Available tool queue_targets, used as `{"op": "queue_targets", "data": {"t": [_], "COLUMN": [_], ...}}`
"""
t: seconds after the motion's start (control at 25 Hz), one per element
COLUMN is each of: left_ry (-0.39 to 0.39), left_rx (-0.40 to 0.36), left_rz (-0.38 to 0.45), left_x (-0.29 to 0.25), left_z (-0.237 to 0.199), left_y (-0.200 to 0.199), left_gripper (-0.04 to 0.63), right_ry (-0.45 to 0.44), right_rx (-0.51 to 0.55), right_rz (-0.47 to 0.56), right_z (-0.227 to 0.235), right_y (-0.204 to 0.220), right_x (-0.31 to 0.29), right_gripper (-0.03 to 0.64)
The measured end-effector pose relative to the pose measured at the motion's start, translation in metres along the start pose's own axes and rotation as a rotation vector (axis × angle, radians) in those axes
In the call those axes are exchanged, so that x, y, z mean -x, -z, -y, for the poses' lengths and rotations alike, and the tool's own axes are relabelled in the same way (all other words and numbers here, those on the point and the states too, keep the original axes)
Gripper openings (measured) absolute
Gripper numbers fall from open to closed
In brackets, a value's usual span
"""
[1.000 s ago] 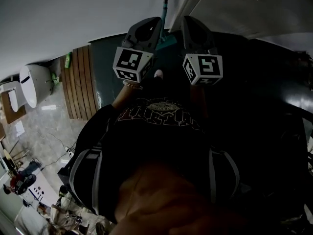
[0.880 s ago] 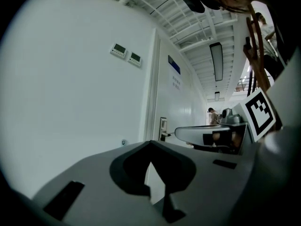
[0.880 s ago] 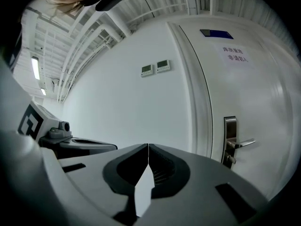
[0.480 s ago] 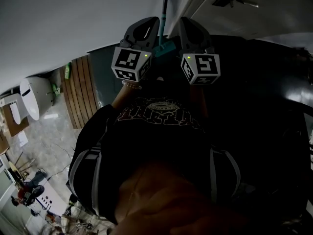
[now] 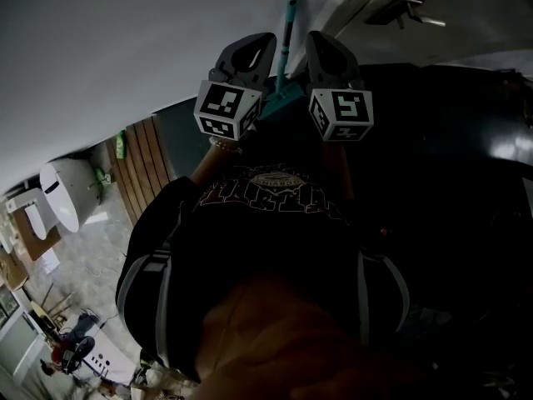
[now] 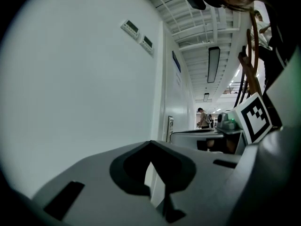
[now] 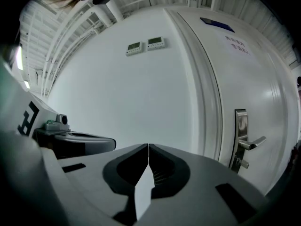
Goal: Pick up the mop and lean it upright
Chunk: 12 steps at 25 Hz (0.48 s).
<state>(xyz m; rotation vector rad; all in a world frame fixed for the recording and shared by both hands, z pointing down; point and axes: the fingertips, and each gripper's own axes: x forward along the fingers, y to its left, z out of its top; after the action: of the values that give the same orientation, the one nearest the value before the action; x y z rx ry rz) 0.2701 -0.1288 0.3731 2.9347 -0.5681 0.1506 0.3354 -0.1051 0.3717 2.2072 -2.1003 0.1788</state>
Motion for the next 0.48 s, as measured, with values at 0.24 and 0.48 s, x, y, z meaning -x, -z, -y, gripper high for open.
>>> {"op": "queue_targets", "data": {"t": [0.24, 0.48], "left_ry": [0.033, 0.011], "left_rx": [0.010, 0.031], "left_rz": [-0.023, -0.030], "left_x": [-0.009, -0.016], "left_z": [-0.021, -0.040], "left_y": [0.008, 0.012], "left_gripper": [0.038, 0.038], "right_ry": [0.039, 0.046], "right_rx": [-0.024, -0.015], "right_rz": [-0.023, -0.063], "right_z": [0.004, 0.010], "right_y": [0.014, 0.029], "right_x": [-0.027, -0.050], "right_gripper": [0.018, 0.020]}}
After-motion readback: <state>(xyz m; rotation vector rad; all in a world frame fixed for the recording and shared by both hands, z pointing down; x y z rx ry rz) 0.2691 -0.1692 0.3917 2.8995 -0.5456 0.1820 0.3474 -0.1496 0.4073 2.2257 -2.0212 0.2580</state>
